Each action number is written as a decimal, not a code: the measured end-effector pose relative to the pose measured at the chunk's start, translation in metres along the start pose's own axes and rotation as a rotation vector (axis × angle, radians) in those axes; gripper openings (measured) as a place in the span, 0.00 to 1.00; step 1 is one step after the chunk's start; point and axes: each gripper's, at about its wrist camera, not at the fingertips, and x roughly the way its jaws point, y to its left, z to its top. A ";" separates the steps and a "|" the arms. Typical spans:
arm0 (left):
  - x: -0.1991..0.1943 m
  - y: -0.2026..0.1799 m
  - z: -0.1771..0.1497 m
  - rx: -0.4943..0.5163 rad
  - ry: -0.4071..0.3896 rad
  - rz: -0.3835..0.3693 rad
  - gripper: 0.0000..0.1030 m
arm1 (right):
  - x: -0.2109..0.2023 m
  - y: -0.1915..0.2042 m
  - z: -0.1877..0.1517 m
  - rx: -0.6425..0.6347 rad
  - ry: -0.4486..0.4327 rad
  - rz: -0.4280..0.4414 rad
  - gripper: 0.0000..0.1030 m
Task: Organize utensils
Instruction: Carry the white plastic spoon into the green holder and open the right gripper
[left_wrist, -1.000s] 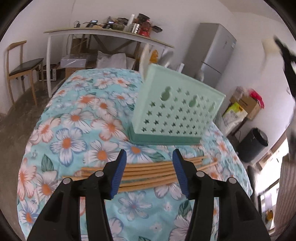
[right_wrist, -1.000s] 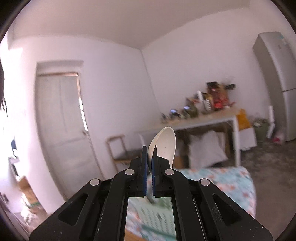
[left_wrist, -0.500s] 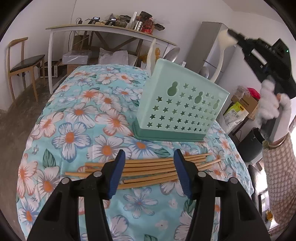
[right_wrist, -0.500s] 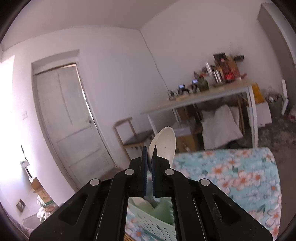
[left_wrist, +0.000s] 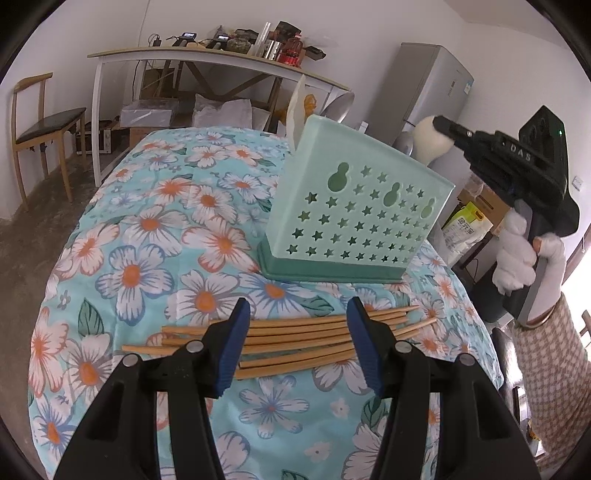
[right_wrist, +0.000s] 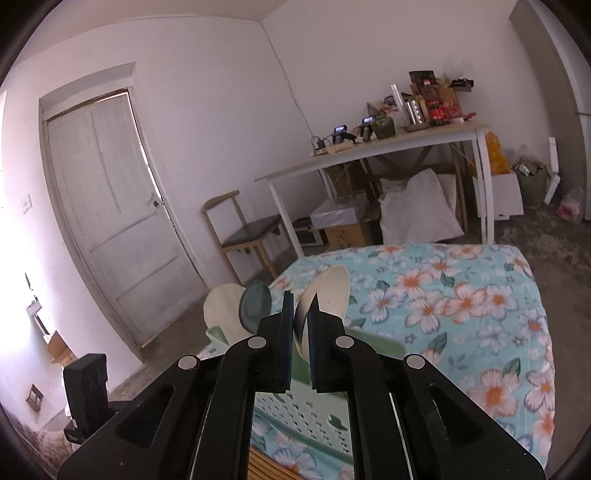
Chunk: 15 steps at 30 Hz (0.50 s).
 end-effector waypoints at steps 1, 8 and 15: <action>0.000 0.000 0.000 0.000 0.000 0.000 0.51 | -0.001 0.000 -0.002 0.002 0.003 0.000 0.09; -0.001 -0.001 0.001 -0.005 0.003 -0.001 0.51 | -0.004 0.000 -0.011 -0.009 0.023 -0.025 0.21; 0.000 -0.004 0.001 -0.005 0.004 -0.006 0.51 | -0.008 0.007 -0.020 -0.062 0.032 -0.070 0.24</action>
